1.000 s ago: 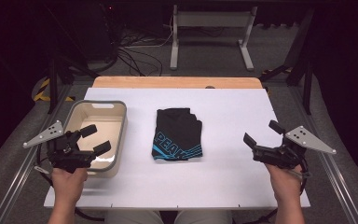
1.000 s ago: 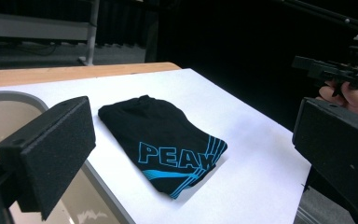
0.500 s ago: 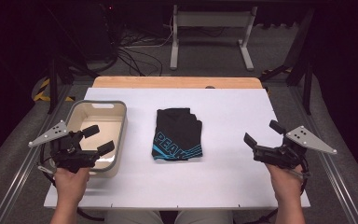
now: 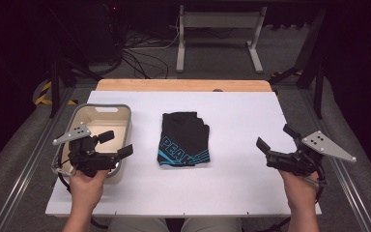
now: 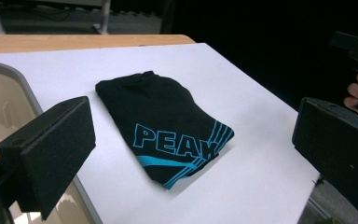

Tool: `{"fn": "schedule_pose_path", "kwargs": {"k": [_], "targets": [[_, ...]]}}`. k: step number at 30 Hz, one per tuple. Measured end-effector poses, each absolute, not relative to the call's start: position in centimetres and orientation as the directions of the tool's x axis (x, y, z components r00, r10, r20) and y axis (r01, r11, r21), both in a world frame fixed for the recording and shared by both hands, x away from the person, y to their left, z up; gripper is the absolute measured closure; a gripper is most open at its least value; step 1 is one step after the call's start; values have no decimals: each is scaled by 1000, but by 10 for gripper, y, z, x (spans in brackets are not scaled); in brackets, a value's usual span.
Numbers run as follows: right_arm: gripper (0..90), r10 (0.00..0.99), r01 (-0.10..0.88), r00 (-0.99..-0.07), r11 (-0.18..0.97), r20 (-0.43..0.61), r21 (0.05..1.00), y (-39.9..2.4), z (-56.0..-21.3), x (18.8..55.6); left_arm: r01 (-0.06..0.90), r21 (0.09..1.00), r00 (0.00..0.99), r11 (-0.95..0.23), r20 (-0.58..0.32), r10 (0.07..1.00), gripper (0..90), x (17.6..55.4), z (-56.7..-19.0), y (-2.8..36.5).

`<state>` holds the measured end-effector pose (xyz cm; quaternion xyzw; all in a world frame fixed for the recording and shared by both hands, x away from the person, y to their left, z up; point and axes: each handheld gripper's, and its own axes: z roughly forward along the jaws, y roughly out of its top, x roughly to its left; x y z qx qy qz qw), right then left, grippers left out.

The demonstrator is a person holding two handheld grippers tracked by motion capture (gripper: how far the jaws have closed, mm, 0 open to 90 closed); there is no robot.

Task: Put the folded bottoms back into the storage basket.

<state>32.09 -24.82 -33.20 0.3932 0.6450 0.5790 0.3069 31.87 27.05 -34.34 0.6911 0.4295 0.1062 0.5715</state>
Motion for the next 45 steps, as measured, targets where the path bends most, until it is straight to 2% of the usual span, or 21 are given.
{"fn": "schedule_pose_path", "kwargs": {"k": [14,22,35,45], "targets": [[1,861,138,-505,8,64,990,-253,-325,315,608,794,542,17,-430,722,0,347,-349,245],[1,860,143,-507,12,63,990,-253,-324,315,643,766,532,9,-455,714,0,363,-351,229],[1,849,178,-521,9,86,984,-254,-321,315,665,746,513,-30,-428,744,0,386,-358,206],[0,845,180,-526,1,95,984,-256,-320,315,735,678,480,-22,-497,723,0,418,-378,197]]}}
